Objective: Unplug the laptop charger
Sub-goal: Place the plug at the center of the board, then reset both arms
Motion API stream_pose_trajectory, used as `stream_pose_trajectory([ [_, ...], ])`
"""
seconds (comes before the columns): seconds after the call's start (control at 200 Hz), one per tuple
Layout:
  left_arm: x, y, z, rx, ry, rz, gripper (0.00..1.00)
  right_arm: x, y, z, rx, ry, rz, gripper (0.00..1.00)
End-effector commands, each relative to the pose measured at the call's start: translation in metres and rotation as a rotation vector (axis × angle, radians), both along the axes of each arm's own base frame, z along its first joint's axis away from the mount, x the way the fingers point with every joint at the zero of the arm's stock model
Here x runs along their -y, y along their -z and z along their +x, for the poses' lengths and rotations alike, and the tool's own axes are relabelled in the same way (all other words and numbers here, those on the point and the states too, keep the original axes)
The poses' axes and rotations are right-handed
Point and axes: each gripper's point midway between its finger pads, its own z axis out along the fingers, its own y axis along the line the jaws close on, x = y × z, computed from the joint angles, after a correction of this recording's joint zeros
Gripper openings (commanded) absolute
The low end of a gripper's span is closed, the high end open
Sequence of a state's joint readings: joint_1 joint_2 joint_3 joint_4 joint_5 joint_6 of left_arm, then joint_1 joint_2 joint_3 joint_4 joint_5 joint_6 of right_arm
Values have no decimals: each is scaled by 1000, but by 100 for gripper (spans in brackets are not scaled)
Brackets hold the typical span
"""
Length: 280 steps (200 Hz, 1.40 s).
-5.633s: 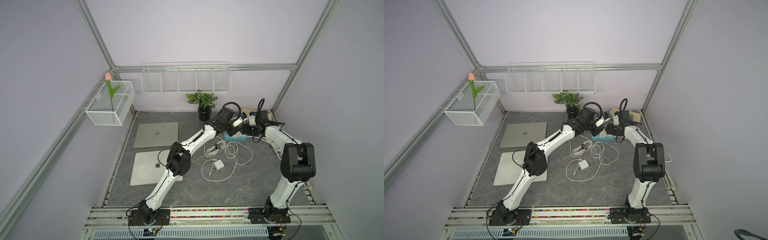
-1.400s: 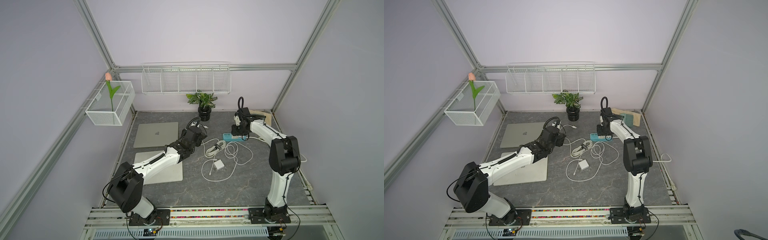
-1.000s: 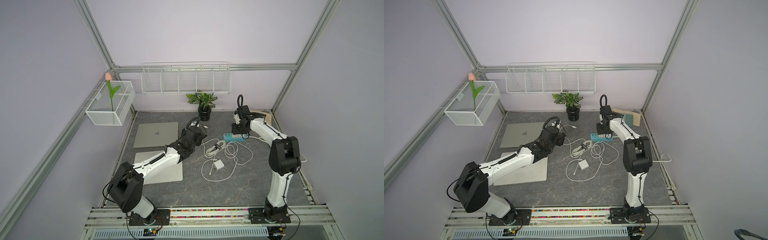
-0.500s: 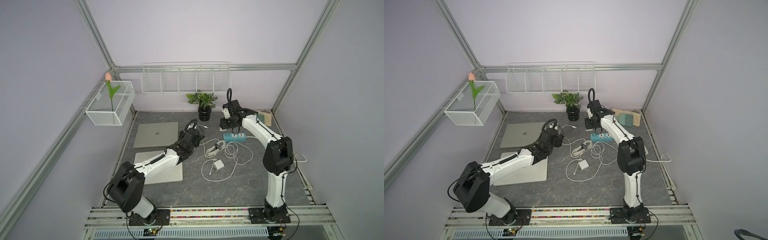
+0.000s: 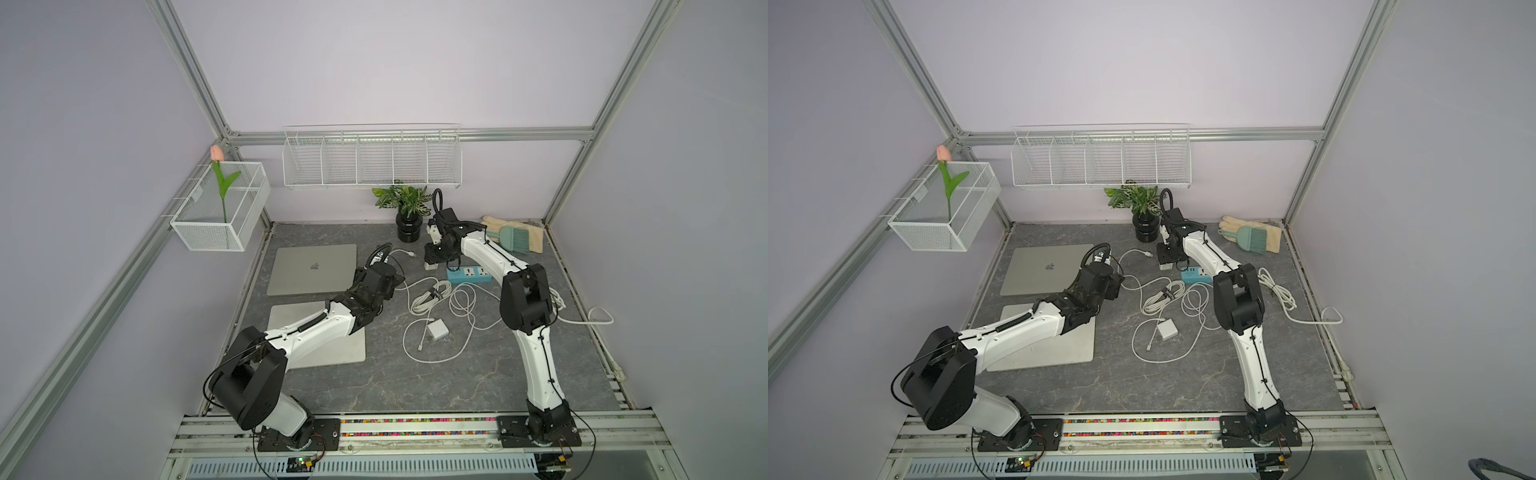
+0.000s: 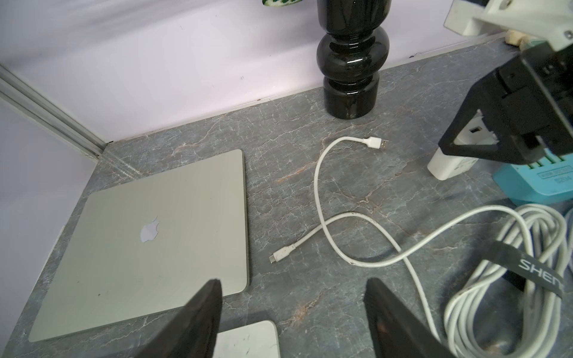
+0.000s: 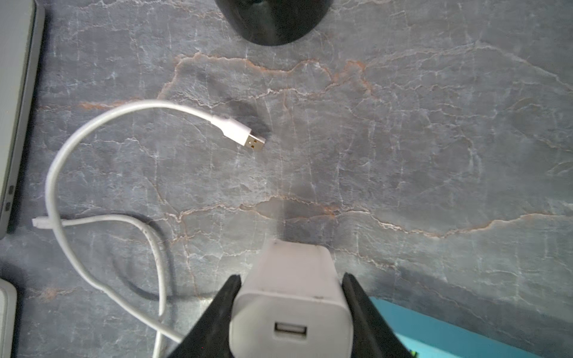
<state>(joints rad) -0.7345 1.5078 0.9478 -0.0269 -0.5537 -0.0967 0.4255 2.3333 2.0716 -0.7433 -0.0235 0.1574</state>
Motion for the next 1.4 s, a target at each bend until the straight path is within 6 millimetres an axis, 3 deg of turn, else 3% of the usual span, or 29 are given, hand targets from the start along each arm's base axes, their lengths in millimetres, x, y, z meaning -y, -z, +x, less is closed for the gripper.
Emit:
stream_pose_trajectory([
  [0.0,-5,-5,2,15,-26,-20,75,-1,7,1,-26,-2,-13,61],
  [0.18,1,-5,5,5,-17,-16,75,-1,-5,12,6,2,-21,71],
  [0.475,-6,-19,8,25,-34,-44,76,4,-63,18,109,-17,-27,73],
  [0.565,-25,-36,9,56,-78,-106,77,8,-74,10,126,-17,-27,73],
  [0.715,-91,-60,7,147,-226,-254,80,27,-87,-14,169,10,-41,74],
  [0.875,-176,-62,-25,250,-485,-213,89,72,-90,-53,247,82,-55,81],
  [1.055,-236,-36,-74,327,-689,-73,94,142,-62,-103,284,209,-93,85],
  [1.105,-244,-24,-82,347,-709,-70,94,163,-51,-114,322,254,-110,85],
  [1.185,-251,-5,-83,369,-682,-98,99,192,-28,-129,368,313,-114,99],
  [1.235,-253,5,-78,352,-660,-129,99,211,-25,-131,353,358,-116,100],
  [1.395,-256,21,-59,312,-633,-124,99,241,-17,-120,387,388,-215,99],
])
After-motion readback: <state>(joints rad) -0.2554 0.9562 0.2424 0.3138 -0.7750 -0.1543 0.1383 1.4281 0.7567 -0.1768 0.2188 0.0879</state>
